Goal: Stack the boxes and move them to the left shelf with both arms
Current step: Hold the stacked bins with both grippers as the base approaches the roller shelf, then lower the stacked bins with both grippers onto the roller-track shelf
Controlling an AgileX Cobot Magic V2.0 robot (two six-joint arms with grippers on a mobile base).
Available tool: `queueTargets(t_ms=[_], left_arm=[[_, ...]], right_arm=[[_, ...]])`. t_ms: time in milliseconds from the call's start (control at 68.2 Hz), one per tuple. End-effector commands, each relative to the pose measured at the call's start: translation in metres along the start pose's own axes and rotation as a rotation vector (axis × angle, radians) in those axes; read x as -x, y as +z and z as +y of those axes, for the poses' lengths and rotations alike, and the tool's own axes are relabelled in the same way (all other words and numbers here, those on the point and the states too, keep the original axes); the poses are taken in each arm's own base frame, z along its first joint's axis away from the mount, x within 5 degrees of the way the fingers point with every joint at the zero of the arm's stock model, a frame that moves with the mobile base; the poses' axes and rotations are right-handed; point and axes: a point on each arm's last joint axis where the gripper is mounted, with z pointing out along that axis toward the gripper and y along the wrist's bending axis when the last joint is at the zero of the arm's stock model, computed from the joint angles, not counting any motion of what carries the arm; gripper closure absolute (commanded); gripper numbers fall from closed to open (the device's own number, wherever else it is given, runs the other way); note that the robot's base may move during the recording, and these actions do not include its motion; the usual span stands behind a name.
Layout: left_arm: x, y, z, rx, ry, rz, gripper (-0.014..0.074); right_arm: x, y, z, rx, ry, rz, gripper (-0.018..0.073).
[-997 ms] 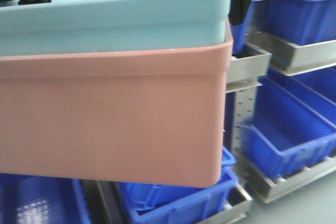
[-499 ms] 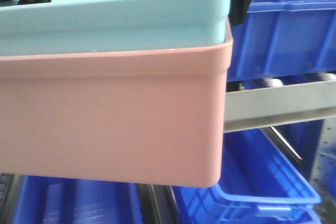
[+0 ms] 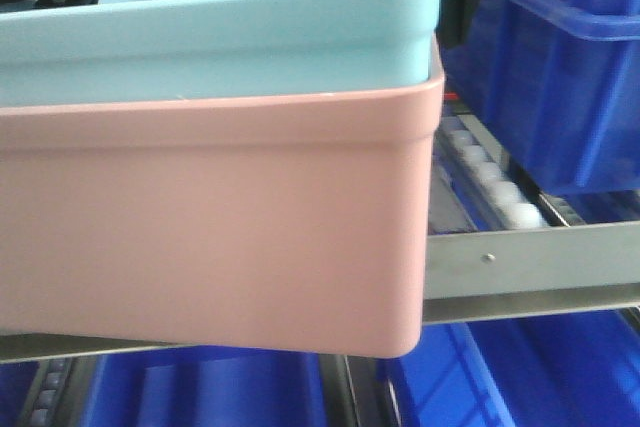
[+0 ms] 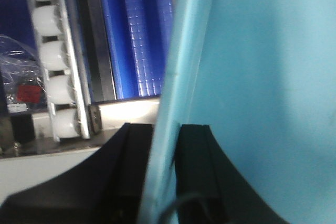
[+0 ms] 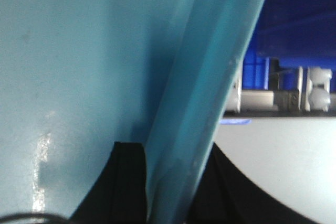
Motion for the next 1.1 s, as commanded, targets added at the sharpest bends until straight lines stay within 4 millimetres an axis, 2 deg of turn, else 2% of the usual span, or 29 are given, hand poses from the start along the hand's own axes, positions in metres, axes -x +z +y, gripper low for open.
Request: queueTargets(t_ms=[0,1085], left_arm=[[0.0124,-0.0334,-0.0231,-0.233,-0.088,-0.142,0.0606],[0.0124,-0.0334,-0.0231,-0.233,-0.088,-0.142,0.0606]], right_arm=[[0.0167,-0.0297,0.0083,0.183,0.061,-0.161,0.0506],[0.0167,-0.0297,0.0083,0.183,0.061,-0.161,0.0506]])
